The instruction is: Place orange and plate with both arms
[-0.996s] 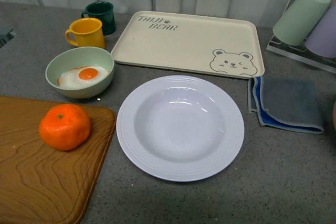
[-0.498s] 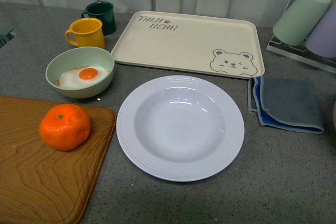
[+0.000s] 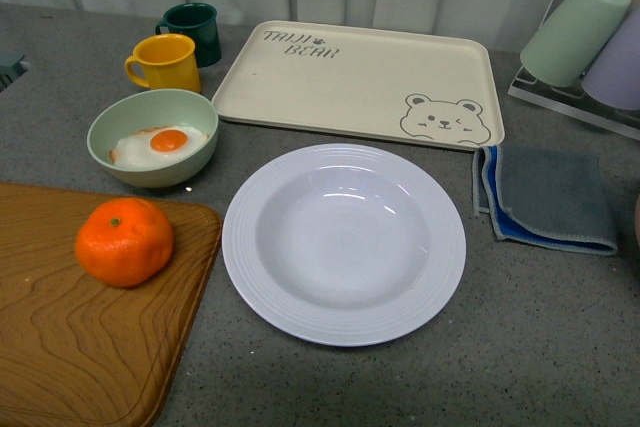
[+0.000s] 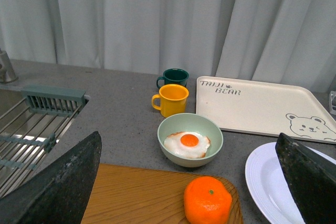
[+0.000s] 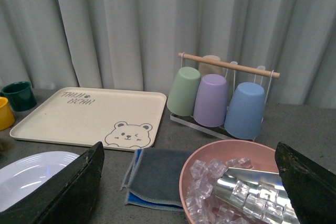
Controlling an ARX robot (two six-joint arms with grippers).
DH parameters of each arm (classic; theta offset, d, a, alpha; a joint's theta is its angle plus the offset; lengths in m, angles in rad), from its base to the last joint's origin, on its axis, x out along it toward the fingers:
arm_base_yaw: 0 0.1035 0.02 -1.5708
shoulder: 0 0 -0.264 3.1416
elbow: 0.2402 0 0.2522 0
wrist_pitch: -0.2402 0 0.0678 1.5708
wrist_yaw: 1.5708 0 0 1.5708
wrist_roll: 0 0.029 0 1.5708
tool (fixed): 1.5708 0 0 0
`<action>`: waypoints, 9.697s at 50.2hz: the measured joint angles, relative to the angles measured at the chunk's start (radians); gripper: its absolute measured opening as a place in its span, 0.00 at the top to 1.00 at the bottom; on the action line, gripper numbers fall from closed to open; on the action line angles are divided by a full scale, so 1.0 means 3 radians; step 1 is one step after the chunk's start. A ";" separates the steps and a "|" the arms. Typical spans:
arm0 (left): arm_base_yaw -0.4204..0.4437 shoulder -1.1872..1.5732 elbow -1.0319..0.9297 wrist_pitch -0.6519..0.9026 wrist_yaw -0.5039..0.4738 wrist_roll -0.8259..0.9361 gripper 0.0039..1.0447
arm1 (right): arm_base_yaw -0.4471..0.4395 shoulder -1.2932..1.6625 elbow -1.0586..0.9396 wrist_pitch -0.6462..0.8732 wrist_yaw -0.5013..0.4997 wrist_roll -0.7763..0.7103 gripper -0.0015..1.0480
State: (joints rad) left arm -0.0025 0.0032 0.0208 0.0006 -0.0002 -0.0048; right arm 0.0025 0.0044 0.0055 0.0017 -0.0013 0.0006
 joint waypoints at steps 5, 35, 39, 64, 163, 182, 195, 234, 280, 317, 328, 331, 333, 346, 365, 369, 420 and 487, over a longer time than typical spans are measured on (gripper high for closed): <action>0.0000 0.0000 0.0000 0.0000 0.0000 0.0000 0.06 | 0.0000 0.0000 0.0000 0.0000 0.0000 0.0000 0.09; 0.0000 0.0000 0.0000 0.0000 0.0000 0.0000 0.06 | 0.0000 0.0000 0.0000 -0.0001 0.0000 0.0000 0.09; -0.0057 0.0048 0.0027 -0.0114 -0.0205 -0.0061 0.06 | 0.0000 0.0000 0.0000 0.0000 0.0000 0.0000 0.09; -0.0018 0.3385 0.0938 0.0834 -0.0085 -0.0352 0.06 | 0.0000 -0.0001 0.0000 0.0000 -0.0001 0.0000 0.09; -0.1690 0.6161 0.2986 0.0334 0.0072 -0.0430 0.44 | 0.0000 -0.0001 0.0000 0.0000 -0.0001 0.0000 0.09; -0.1909 0.6764 0.3285 0.0533 -0.0036 -0.0425 0.45 | 0.0000 -0.0001 0.0000 0.0000 -0.0001 0.0000 0.09; -0.1898 0.6934 0.3386 0.0544 -0.0064 -0.0427 0.45 | 0.0000 -0.0001 0.0000 0.0000 -0.0001 0.0000 0.09; -0.1704 0.6416 0.2886 0.1526 -0.0776 -0.0387 0.12 | 0.0000 -0.0001 0.0000 0.0000 0.0000 0.0000 0.09; -0.0348 0.3171 0.0098 0.2962 -0.0337 -0.0010 0.97 | 0.0000 -0.0001 0.0000 -0.0001 -0.0001 0.0000 0.09; 0.0000 0.1195 -0.0001 0.1212 -0.0004 -0.0008 0.97 | 0.0000 -0.0001 0.0000 0.0000 0.0000 0.0000 0.09; 0.0000 0.0879 -0.0001 0.0902 -0.0004 -0.0008 0.97 | 0.0000 -0.0003 0.0000 -0.0001 -0.0001 0.0000 0.09; 0.0000 0.0820 -0.0001 0.0846 -0.0004 -0.0008 0.97 | 0.0000 -0.0003 0.0000 -0.0001 -0.0001 0.0000 0.09; 0.0000 0.0791 -0.0001 0.0815 -0.0004 -0.0008 0.97 | 0.0000 -0.0001 0.0000 -0.0001 -0.0001 0.0000 0.09; 0.0000 0.0573 -0.0001 0.0595 -0.0004 -0.0008 0.97 | 0.0000 -0.0003 0.0000 -0.0001 -0.0001 0.0000 0.09; 0.0000 0.0005 0.0000 0.0003 0.0001 -0.0008 0.85 | 0.0000 -0.0001 0.0000 0.0000 -0.0001 0.0000 0.09; 0.0000 0.0005 0.0000 0.0003 0.0001 -0.0008 0.70 | 0.0000 -0.0001 0.0000 -0.0001 -0.0001 0.0000 0.09; 0.0000 0.0003 0.0000 0.0000 0.0000 0.0001 0.06 | 0.0668 0.5357 0.1358 0.1760 -0.0856 0.1113 0.09; 0.0000 0.0003 0.0000 0.0000 0.0000 0.0001 0.06 | 0.0533 0.7317 0.2817 0.1113 -0.2291 0.2410 0.56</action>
State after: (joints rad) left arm -0.0025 0.0040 0.0208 0.0006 -0.0002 -0.0044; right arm 0.1623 2.1994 0.8505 0.3355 -0.6888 0.7235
